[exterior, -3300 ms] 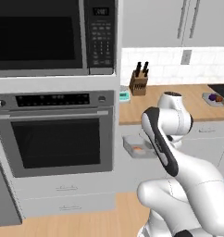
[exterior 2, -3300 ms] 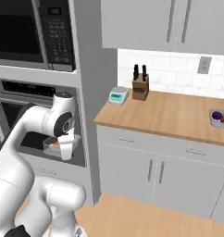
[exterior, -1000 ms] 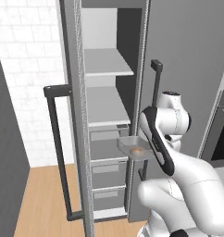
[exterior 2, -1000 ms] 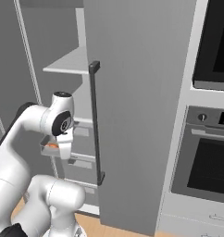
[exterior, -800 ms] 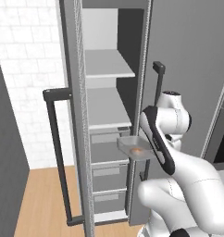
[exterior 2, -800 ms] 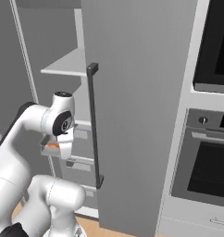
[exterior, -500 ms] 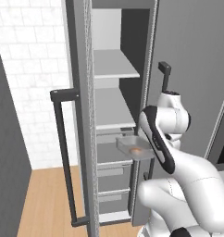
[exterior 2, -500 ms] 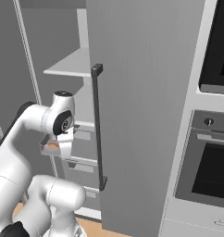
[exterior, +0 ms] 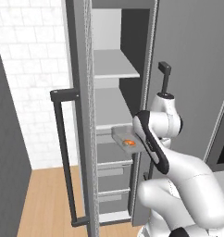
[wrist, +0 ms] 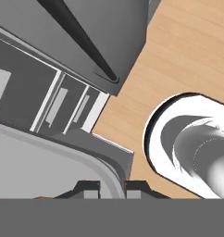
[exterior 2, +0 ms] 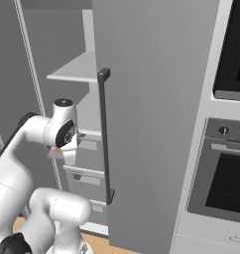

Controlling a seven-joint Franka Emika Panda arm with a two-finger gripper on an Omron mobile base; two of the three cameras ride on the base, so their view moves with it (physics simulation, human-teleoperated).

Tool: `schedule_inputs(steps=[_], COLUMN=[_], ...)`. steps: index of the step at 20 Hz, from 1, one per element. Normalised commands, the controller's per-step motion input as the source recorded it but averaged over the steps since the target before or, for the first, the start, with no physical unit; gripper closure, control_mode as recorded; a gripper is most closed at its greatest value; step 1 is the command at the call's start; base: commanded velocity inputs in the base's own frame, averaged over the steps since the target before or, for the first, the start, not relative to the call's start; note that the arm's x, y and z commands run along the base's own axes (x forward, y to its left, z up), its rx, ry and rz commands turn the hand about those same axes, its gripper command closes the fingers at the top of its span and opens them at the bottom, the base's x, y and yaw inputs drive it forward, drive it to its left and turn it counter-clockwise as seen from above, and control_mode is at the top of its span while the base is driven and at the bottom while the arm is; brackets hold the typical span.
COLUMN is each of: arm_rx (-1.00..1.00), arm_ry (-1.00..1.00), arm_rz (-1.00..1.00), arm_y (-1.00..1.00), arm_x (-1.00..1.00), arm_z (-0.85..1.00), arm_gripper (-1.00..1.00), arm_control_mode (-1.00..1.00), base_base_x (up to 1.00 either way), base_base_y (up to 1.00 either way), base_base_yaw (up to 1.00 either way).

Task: Take the meat container that has the shrimp and place it on the second highest rack of the freezer. Then take the vegetable container that has the eggplant and bell pepper and place it on the highest rack of the freezer.

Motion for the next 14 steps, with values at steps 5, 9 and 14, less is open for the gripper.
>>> schedule_inputs(steps=[5,9,14], arm_rx=[0.0,0.0,0.0], arm_ry=[-0.09,0.0,0.0], arm_rz=[-0.03,-0.06,-0.08], arm_y=[0.1,0.02,0.03], arm_x=[0.37,0.54,0.62], arm_z=[0.0,0.0,0.0], arm_gripper=[1.0,1.0,1.0], arm_control_mode=[-1.0,-1.0,-1.0], base_base_x=[0.0,0.0,0.0], base_base_y=[0.0,0.0,0.0], base_base_yaw=[0.0,0.0,0.0])
